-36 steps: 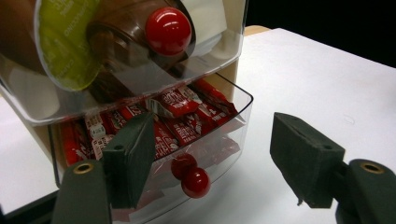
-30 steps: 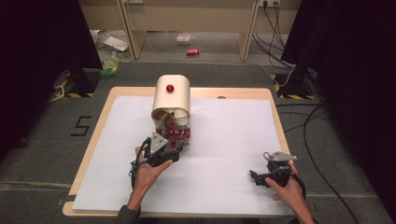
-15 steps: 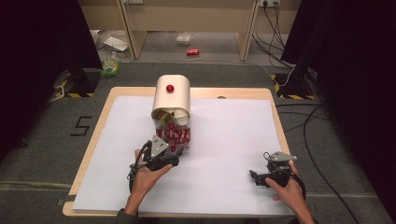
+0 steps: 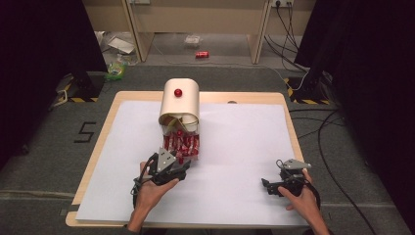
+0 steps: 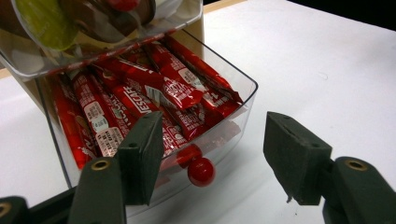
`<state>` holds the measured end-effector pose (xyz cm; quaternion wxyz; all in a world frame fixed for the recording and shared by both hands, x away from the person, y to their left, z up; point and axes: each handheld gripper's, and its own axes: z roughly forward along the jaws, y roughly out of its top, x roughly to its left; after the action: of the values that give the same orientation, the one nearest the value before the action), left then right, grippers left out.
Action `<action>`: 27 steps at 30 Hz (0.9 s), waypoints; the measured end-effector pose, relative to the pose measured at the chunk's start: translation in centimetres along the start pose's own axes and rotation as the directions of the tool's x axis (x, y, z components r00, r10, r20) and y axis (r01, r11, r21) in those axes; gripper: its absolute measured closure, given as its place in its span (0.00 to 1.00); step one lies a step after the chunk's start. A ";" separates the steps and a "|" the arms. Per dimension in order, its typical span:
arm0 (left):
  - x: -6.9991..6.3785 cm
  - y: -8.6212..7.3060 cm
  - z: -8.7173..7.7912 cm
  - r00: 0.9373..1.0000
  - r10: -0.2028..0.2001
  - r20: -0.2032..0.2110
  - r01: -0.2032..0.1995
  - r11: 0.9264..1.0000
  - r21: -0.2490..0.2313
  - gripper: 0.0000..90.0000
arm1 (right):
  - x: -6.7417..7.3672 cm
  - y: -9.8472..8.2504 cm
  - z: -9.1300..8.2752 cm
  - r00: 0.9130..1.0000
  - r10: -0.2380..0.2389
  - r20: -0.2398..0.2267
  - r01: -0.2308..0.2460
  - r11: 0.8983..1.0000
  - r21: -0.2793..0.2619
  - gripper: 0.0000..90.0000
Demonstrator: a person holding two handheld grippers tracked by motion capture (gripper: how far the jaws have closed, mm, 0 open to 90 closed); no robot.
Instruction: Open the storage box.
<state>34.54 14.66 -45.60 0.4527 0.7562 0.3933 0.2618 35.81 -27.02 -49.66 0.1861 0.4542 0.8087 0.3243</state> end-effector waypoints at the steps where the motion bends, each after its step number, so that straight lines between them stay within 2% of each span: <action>1: -0.1 -0.1 0.0 1.000 0.003 0.000 -0.003 1.000 0.005 0.42 | 0.0 0.0 0.0 1.000 0.001 0.000 -0.001 1.000 0.000 0.00; 7: -0.3 -0.6 -0.2 1.000 0.002 -0.004 -0.002 1.000 0.018 0.44 | 0.0 0.0 0.0 1.000 -0.001 0.000 0.001 1.000 0.000 0.00; 13: -0.7 -1.7 -0.4 1.000 -0.009 -0.001 0.009 0.998 0.059 0.46 | 0.0 0.0 0.0 1.000 -0.001 0.000 0.001 1.000 0.000 0.00; 20: -1.2 -2.5 -2.1 1.000 0.012 -0.020 -0.011 0.999 0.035 0.46 | 0.0 0.0 0.0 1.000 0.000 0.000 0.000 1.000 0.000 0.01; 27: -0.8 -2.5 -2.9 1.000 -0.023 0.005 0.023 0.999 0.029 0.46 | 0.0 0.0 0.0 1.000 0.000 0.000 0.000 1.000 -0.001 0.01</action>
<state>31.06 16.08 -46.57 0.4457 0.7588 0.4046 0.2486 35.80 -27.02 -49.66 0.1864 0.4541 0.8086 0.3245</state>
